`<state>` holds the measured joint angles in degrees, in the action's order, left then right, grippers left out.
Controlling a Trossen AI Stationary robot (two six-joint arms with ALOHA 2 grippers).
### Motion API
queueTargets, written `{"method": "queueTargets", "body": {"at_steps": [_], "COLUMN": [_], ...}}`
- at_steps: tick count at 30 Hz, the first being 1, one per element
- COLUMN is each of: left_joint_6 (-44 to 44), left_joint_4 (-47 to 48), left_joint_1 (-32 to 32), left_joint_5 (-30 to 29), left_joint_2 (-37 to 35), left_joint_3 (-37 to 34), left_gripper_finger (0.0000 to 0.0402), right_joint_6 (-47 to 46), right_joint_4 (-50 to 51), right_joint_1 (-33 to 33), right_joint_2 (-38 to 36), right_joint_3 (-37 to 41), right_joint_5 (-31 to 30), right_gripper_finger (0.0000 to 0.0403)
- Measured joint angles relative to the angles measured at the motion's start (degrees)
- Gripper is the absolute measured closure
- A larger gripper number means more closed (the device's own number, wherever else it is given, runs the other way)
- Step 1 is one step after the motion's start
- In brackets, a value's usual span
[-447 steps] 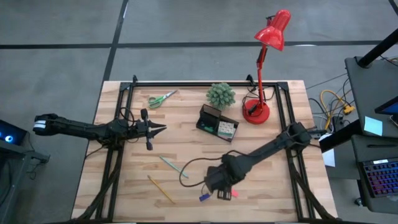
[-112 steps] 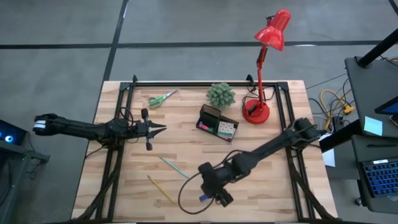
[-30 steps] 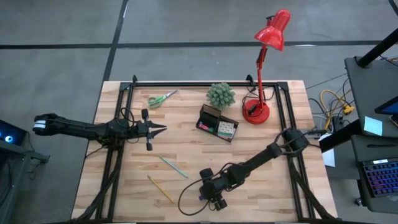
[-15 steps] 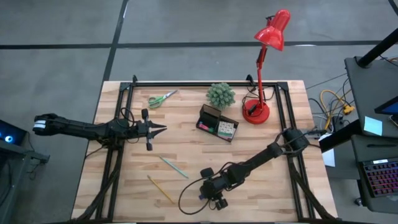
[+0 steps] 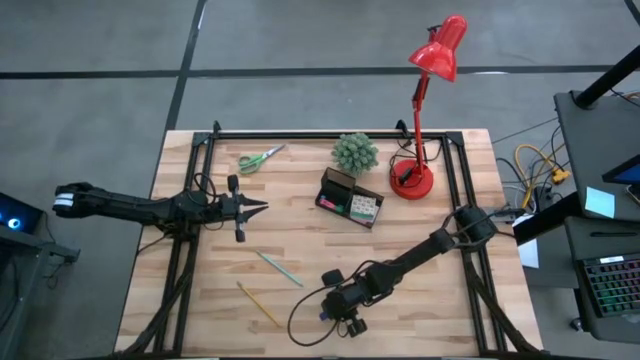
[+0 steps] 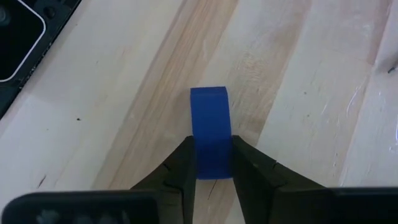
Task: Pick and place office supplies into organizer
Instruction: Put the blue eraser into the black desk organizer
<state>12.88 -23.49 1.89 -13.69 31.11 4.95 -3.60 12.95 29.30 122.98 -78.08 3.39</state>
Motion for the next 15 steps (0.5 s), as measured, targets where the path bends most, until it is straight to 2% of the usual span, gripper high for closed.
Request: {"method": "queueTargets", "body": {"at_steps": [15], "left_joint_6": [0.0], "left_joint_4": [0.0], "left_joint_1": [0.0], "left_joint_5": [0.0], "left_joint_2": [0.0], "left_joint_3": [0.0], "left_gripper_finger": [0.0375], "right_joint_6": [-0.3], "right_joint_4": [1.7], "right_joint_1": [0.2], "right_joint_2": [-2.2], "right_joint_3": [0.2], "right_joint_5": [0.3], "right_gripper_finger": [0.0324]}}
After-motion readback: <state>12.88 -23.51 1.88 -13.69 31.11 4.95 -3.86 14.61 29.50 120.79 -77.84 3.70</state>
